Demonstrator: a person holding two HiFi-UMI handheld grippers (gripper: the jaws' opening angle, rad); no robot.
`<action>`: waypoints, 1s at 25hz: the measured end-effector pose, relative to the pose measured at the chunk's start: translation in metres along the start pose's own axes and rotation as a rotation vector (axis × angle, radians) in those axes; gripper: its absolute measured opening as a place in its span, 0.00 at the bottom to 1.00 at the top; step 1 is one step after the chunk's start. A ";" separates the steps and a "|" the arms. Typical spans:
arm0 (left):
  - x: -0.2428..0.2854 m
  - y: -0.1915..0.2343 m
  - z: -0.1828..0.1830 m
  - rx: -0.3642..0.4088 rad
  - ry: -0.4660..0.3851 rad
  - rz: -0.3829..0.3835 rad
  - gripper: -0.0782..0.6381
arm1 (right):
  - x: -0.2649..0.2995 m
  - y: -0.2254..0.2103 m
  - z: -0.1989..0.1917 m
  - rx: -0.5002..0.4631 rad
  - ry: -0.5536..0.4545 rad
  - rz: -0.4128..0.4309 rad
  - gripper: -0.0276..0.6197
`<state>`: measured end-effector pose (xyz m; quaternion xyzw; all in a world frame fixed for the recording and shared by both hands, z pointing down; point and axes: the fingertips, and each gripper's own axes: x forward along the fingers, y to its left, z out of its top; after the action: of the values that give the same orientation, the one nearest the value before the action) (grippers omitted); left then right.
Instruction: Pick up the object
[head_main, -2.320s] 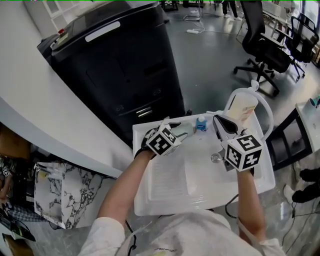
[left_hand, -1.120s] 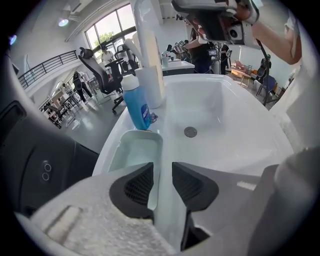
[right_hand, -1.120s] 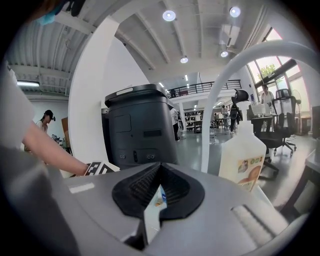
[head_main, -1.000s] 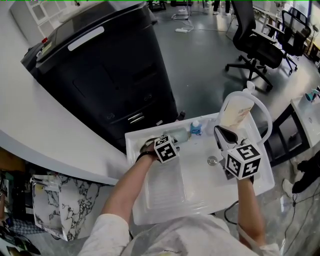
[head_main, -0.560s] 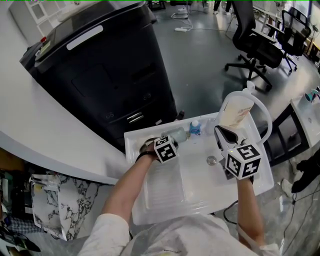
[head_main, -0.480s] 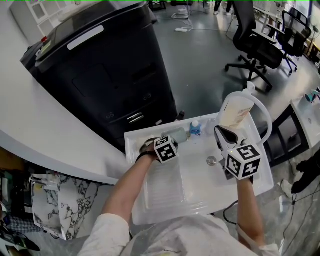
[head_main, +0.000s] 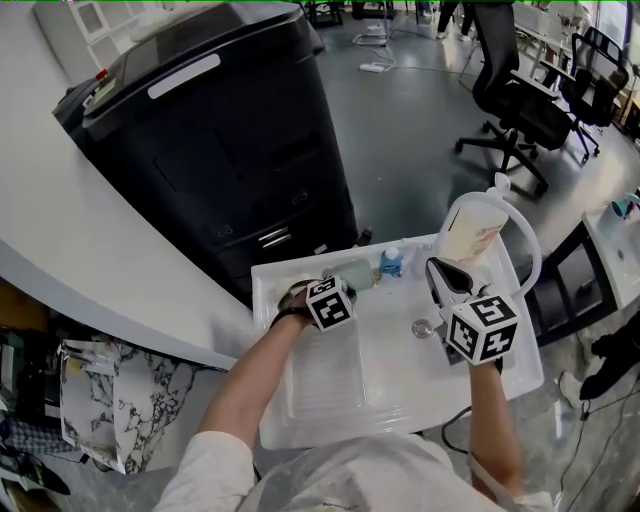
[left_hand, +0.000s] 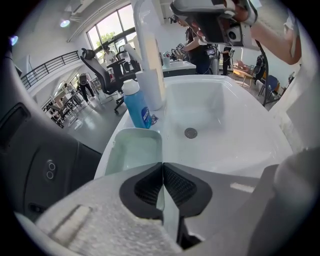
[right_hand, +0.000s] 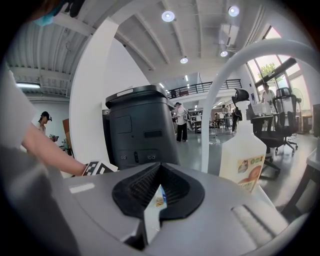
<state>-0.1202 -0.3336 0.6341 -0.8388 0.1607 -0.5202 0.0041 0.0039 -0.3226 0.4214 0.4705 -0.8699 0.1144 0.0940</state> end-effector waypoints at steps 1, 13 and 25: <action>-0.002 0.000 0.001 -0.004 -0.005 0.005 0.12 | 0.000 0.001 0.001 -0.001 -0.001 0.004 0.05; -0.038 0.006 0.018 -0.067 -0.079 0.085 0.12 | 0.005 0.015 0.012 -0.020 -0.017 0.070 0.05; -0.090 0.024 0.026 -0.216 -0.199 0.225 0.12 | 0.011 0.027 0.022 -0.037 -0.024 0.134 0.05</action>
<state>-0.1404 -0.3363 0.5398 -0.8583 0.3073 -0.4107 -0.0118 -0.0263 -0.3236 0.4004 0.4110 -0.9024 0.0986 0.0844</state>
